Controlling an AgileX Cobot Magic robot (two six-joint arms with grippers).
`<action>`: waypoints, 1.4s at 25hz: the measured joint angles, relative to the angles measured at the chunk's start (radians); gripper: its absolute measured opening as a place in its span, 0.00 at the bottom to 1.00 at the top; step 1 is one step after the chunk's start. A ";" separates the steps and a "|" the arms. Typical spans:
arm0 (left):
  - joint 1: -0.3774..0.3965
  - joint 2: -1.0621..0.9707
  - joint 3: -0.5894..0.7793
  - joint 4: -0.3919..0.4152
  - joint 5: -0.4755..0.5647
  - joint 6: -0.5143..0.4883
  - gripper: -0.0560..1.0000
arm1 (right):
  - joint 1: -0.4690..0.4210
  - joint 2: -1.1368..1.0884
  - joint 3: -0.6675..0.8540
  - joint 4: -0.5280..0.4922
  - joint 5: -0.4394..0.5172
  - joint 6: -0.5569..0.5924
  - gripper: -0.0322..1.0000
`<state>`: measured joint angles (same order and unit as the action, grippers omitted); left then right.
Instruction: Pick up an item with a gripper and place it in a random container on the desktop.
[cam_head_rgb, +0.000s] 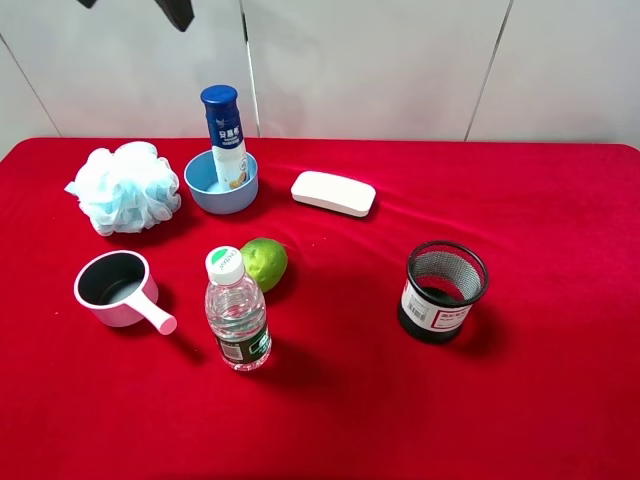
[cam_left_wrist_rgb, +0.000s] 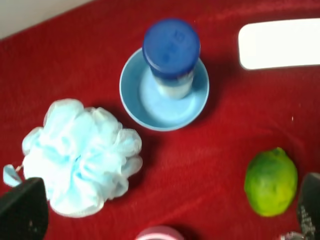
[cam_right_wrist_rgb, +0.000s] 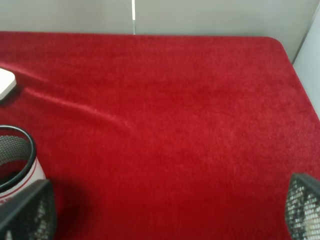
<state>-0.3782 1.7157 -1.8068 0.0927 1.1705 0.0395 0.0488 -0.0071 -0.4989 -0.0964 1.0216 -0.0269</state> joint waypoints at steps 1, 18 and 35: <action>0.000 -0.023 0.024 0.000 0.000 0.001 0.99 | 0.000 0.000 0.000 0.000 0.000 0.000 0.70; -0.001 -0.534 0.508 -0.018 0.001 0.002 0.99 | 0.000 0.000 0.000 0.000 0.000 0.000 0.70; 0.042 -1.245 0.932 -0.112 0.002 0.088 0.99 | 0.000 0.000 0.000 0.000 0.000 0.000 0.70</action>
<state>-0.3365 0.4708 -0.8751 -0.0193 1.1724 0.1275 0.0488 -0.0071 -0.4989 -0.0964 1.0216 -0.0269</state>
